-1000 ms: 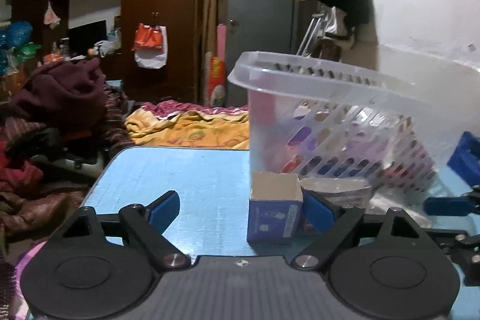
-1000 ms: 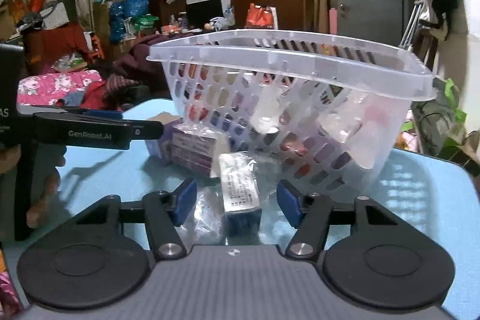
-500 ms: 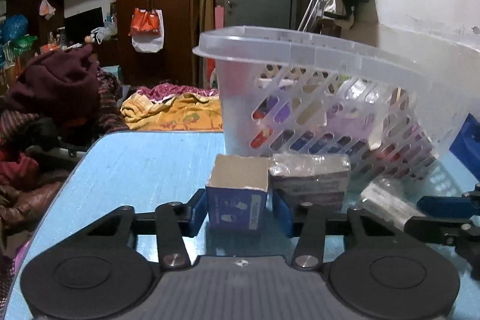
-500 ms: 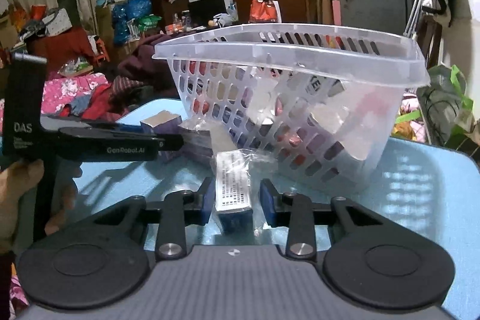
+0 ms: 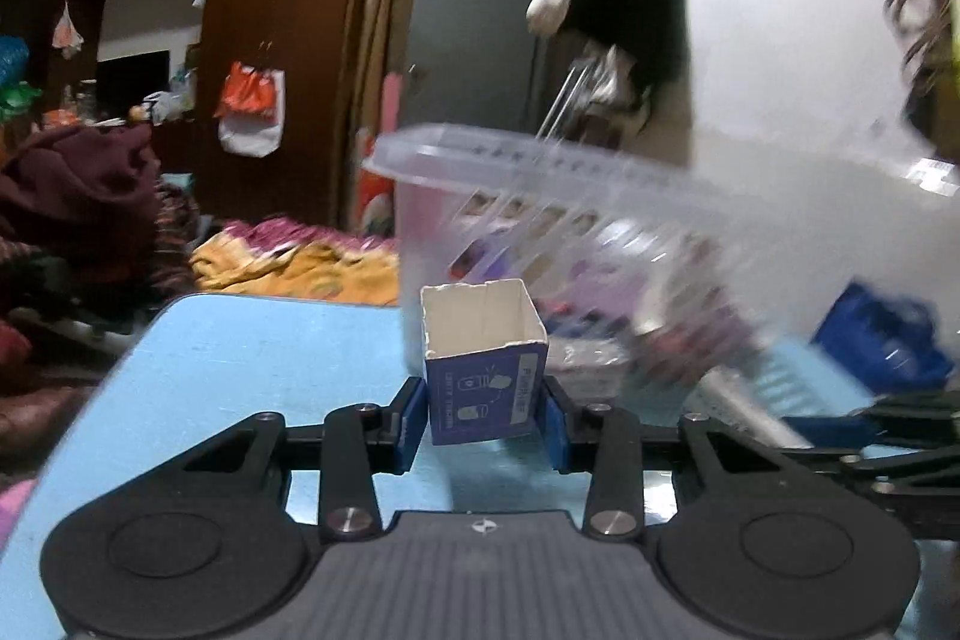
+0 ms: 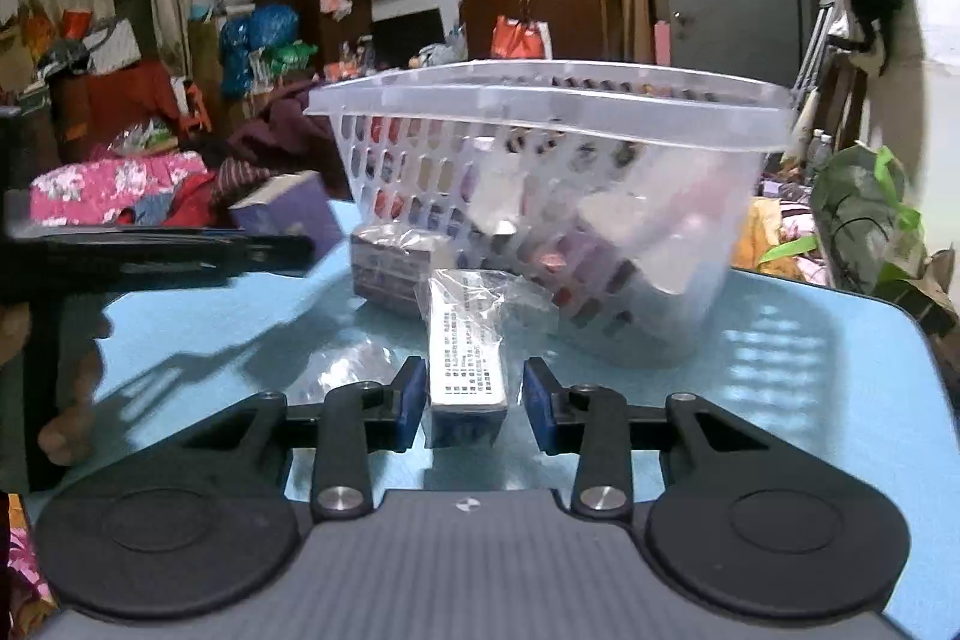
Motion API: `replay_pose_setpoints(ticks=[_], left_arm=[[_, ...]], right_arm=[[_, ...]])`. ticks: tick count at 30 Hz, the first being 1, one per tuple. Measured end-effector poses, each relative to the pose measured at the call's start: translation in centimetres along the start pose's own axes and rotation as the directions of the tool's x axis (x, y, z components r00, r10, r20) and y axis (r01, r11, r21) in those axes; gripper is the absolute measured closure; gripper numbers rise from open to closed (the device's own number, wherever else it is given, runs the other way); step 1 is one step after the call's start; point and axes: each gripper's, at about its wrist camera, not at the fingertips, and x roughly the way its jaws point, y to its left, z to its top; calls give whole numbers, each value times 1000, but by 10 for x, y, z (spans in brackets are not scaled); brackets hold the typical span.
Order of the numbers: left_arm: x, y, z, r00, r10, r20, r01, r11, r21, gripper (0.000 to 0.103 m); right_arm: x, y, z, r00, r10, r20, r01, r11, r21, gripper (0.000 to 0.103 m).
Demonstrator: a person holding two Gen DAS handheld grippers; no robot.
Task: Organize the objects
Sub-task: 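Grasp the blue-and-white box with the left tool while the right tool grasps a wrapped white box, then drop both boxes into the basket with the left and right tools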
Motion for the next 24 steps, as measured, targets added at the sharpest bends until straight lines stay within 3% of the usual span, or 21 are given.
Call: replay_pose_setpoints(ticks=[6, 11, 20, 24], left_arm=[[-23, -7, -5, 990, -58, 130, 56, 998, 24, 60], [-21, -7, -4, 984, -85, 156, 82, 996, 29, 59], [-28, -8, -8, 972, -136, 194, 129, 991, 44, 59], [-26, -2, -8, 968, -175, 177, 175, 984, 17, 59]], right_arm=[[-21, -7, -9, 997, -55, 63, 54, 998, 14, 64], [-29, -5, -11, 989, -70, 128, 70, 998, 4, 64], [-38, -5, -11, 972, -26, 234, 29, 1000, -11, 64], [-40, -2, -11, 964, -38, 265, 48, 998, -30, 64]])
